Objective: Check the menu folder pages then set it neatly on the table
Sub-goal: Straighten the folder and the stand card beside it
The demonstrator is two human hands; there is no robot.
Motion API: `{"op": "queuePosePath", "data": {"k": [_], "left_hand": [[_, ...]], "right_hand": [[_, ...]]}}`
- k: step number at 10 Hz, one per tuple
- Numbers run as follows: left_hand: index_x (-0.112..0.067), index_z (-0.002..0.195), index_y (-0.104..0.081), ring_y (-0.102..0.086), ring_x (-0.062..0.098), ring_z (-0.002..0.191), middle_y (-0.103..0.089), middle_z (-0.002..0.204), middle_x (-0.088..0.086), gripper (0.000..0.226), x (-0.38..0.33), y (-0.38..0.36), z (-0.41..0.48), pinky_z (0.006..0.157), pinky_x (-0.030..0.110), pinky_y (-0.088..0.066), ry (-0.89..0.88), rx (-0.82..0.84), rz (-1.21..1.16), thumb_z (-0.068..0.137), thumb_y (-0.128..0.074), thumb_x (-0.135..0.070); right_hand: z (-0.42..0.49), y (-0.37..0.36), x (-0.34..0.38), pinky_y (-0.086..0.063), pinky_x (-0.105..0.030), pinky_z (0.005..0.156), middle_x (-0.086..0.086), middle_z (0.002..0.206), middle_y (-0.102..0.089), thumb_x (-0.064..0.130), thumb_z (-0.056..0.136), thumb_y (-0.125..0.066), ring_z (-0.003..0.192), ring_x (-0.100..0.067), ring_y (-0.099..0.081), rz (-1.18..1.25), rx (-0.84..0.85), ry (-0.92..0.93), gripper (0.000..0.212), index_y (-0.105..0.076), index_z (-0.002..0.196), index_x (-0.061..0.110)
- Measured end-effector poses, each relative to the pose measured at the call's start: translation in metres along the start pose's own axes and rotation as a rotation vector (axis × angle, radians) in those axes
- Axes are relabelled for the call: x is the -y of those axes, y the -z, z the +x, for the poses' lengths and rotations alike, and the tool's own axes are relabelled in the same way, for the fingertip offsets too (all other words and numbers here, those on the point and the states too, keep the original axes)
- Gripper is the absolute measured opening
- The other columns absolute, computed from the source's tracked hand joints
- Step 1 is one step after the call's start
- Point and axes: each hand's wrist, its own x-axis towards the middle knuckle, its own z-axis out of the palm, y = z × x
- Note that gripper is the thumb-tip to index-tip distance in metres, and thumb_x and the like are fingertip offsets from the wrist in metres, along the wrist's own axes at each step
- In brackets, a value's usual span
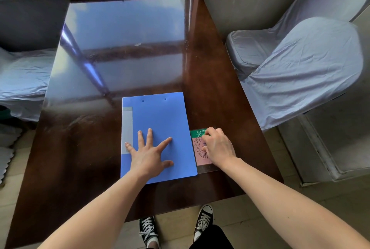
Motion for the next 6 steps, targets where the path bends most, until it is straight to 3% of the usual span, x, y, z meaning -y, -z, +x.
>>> {"op": "queuePosePath", "data": {"k": [2,3,6], "left_hand": [[-0.06,0.146,-0.006,0.023,0.042,0.149,0.011,0.168,0.008,0.086,0.0017,-0.0021,0.0013,0.107,0.079,0.011,-0.003,0.001,-0.001,0.076,-0.052,-0.079],[-0.061,0.146,-0.005,0.023,0.041,0.149,0.011,0.168,0.008,0.086,0.0027,-0.0033,0.001,0.107,0.079,0.01,-0.003,0.0,-0.001,0.076,-0.051,-0.08],[-0.06,0.146,-0.005,0.023,0.041,0.149,0.011,0.168,0.008,0.086,0.0028,-0.0011,-0.0002,0.107,0.079,0.01,-0.003,0.006,0.0,0.076,-0.051,-0.08]], "right_hand": [[0.0016,-0.0001,-0.0045,-0.05,-0.031,0.092,-0.002,0.129,-0.057,0.036,0.088,-0.069,0.115,-0.019,-0.051,0.032,-0.037,-0.001,0.04,-0.063,0.123,0.017],[0.0016,-0.0022,-0.0022,-0.048,-0.035,0.097,-0.001,0.138,-0.053,0.037,0.089,-0.067,0.123,-0.021,-0.047,-0.002,0.022,0.026,0.047,-0.058,0.132,0.021],[-0.0002,-0.0038,-0.0019,-0.048,-0.037,0.097,-0.003,0.141,-0.051,0.036,0.089,-0.068,0.126,-0.023,-0.045,-0.012,0.044,0.03,0.048,-0.058,0.134,0.021]]}}
